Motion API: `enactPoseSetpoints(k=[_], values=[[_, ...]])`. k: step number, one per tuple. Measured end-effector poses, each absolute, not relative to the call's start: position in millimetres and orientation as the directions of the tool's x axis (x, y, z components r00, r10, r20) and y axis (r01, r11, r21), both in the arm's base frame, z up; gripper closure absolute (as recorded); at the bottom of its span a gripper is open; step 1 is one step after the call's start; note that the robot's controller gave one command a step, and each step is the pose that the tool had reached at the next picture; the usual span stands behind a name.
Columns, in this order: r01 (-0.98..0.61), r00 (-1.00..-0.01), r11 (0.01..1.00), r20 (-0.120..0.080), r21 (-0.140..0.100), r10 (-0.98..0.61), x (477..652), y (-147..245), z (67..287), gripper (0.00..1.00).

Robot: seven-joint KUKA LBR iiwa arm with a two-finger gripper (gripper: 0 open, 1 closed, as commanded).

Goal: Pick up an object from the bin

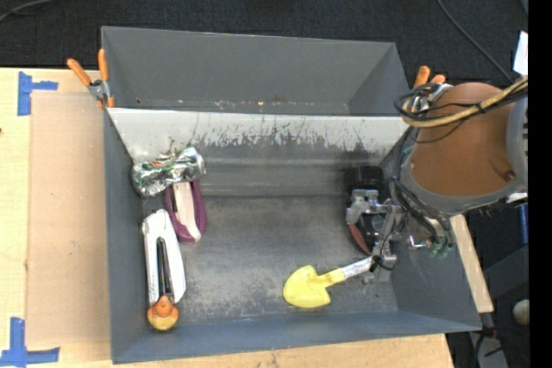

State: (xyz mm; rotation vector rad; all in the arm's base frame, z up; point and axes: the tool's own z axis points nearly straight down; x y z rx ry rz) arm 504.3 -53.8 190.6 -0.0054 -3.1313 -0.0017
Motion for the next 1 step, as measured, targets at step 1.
enactPoseSetpoints(k=[1], values=[[0.001,-1.0,1.0,0.002,0.0,0.001,505.9,-53.4,195.1,0.0]])
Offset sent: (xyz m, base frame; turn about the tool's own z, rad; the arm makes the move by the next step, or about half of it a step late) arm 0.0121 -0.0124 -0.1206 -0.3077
